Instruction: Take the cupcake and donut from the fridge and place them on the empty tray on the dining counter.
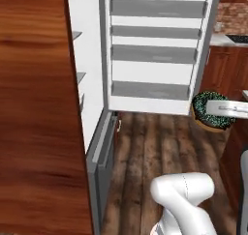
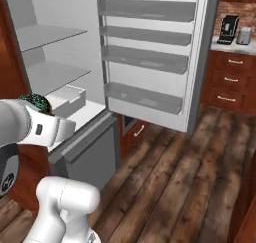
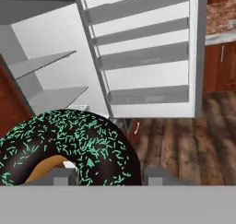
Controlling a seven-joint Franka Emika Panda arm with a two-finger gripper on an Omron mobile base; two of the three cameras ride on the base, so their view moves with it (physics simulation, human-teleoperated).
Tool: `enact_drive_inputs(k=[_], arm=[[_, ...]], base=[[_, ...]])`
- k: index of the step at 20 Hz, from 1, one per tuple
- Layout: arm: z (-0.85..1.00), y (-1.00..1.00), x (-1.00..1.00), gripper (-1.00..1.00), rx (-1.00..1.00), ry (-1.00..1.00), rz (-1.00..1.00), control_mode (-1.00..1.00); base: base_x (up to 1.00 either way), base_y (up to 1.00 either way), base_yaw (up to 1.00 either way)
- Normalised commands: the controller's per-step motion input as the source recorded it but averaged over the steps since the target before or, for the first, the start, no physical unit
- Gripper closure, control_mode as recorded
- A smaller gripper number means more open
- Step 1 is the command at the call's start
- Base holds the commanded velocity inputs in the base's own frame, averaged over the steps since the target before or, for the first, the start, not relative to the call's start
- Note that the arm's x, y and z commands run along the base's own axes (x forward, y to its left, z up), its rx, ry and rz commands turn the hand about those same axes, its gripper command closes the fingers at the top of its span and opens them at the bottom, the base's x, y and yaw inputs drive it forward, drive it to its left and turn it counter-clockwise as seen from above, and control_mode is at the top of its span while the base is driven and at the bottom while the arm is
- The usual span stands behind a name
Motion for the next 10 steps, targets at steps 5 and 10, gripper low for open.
enact_drive_inputs(k=[5,10], arm=[[0.00,0.00,0.00,1.00,0.00,0.00,0.00,1.00],[0.00,0.00,0.00,1.00,0.00,0.00,0.00,1.00]], base=[[-1.00,0.24,-0.29],[-1.00,0.18,-0.58]])
